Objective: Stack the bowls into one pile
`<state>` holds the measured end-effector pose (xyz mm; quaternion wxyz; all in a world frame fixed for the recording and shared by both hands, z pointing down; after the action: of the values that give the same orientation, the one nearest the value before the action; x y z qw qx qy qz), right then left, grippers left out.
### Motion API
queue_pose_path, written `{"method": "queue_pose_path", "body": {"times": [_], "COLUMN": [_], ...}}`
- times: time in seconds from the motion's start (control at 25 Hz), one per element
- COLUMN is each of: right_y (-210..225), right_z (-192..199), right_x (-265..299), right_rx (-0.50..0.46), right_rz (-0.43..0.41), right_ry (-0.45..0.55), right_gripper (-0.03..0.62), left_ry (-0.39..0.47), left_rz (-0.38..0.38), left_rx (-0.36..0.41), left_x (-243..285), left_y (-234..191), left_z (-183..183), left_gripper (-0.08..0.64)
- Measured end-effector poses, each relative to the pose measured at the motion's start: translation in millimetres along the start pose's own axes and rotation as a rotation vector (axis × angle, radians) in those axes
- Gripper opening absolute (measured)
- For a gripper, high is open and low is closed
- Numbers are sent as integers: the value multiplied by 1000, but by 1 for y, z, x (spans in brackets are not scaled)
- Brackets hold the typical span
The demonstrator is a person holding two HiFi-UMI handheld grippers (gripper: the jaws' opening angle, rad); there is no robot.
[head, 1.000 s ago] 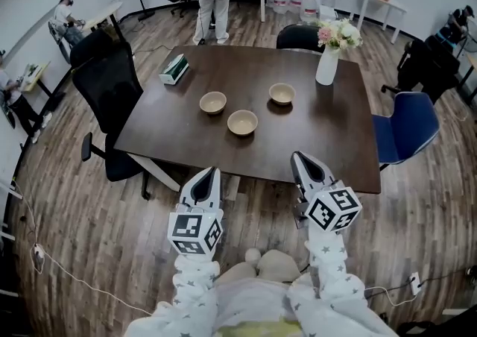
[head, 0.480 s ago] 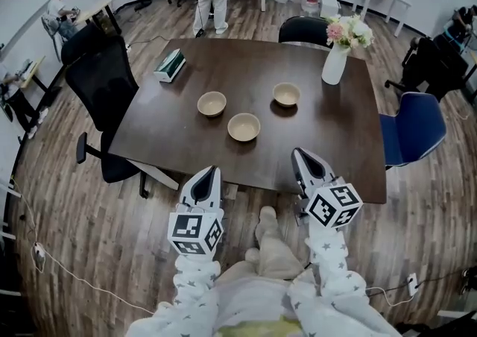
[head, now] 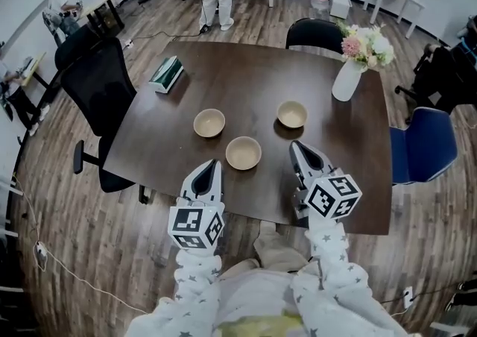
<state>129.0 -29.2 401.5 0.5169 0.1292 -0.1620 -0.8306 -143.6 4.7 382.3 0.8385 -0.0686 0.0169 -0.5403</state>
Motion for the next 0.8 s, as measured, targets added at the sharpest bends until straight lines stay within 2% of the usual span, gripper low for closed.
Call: {"method": "queue_pose_path", "body": {"times": [0.24,0.44,0.8], "right_y": [32,56,96], "right_z": [-9,-8,-3], "right_x": [35,44,51], "right_rx": [2,18,36], "right_rz": [12,34,137], "right_ry": [-8,-35,-81], "right_gripper": [21,21,21], "left_ry": [-12,-34,-100], "left_rz": [16,44,121], "left_rx": [-3,-22,-42], "left_x": [49,81,123], "left_y": [-5,5,18], "left_z": [-2,5,18], "left_gripper": [26,26,26]}}
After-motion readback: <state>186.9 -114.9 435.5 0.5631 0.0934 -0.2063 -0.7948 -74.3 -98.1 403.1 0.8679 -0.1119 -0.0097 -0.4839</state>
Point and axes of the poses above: the fingertips, and each gripper's own axes: x forward along the fingers, y to its right, z out of its underside, the point moved 9 cm from there along -x, backward along the fingers, and after that the axes turned 9 degrees about y, right-handed, at the moved point
